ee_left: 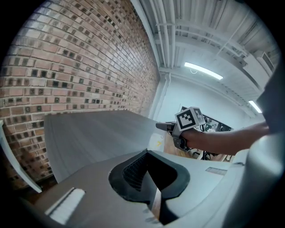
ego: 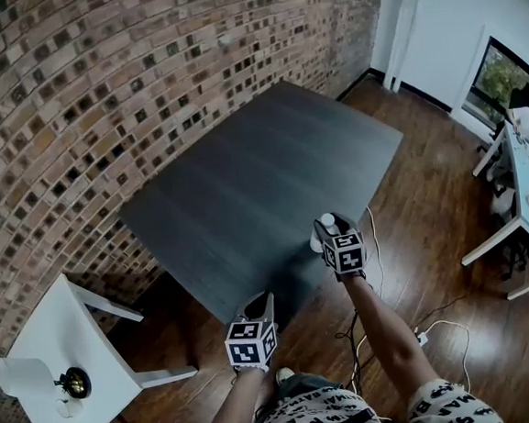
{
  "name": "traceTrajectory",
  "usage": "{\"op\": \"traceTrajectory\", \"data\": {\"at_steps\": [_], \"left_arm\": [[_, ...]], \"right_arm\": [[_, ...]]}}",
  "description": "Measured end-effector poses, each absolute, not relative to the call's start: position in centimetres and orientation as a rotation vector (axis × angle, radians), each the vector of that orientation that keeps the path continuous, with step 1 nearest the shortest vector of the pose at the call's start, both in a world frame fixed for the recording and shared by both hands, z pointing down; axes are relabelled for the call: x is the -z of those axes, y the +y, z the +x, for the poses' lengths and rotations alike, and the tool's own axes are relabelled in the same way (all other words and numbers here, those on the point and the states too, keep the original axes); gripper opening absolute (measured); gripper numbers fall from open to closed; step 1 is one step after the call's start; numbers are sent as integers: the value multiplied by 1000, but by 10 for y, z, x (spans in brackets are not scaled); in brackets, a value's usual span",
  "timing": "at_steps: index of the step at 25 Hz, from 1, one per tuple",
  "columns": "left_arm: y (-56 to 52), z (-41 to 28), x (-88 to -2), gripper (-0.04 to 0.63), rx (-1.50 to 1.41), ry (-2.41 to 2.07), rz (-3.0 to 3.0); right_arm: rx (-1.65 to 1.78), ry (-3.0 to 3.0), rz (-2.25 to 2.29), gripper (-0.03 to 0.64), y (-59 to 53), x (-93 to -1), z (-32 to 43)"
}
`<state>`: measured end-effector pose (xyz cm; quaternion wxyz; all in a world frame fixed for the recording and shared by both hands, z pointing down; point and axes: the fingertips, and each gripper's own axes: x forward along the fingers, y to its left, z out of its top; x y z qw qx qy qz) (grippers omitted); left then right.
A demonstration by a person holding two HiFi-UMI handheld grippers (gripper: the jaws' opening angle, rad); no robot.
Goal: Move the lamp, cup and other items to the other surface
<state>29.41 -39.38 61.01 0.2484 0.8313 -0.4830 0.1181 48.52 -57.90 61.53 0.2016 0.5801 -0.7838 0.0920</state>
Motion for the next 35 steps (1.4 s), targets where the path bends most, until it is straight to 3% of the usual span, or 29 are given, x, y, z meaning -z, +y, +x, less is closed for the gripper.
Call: {"op": "traceTrajectory", "data": {"at_steps": [14, 16, 27, 35], "left_arm": [[-388, 291, -611, 3, -311, -1313, 2254], [-387, 290, -613, 3, -312, -1311, 2252], [-379, 284, -605, 3, -288, -1333, 2249], [-357, 236, -579, 3, -190, -1468, 2195]], "right_arm": [[-210, -2159, 1629, 227, -581, -613, 490], [-229, -2165, 1633, 265, -581, -614, 493], [-235, -2202, 1623, 280, -573, -605, 491], [-194, -2275, 1653, 282, -514, -562, 467]]}}
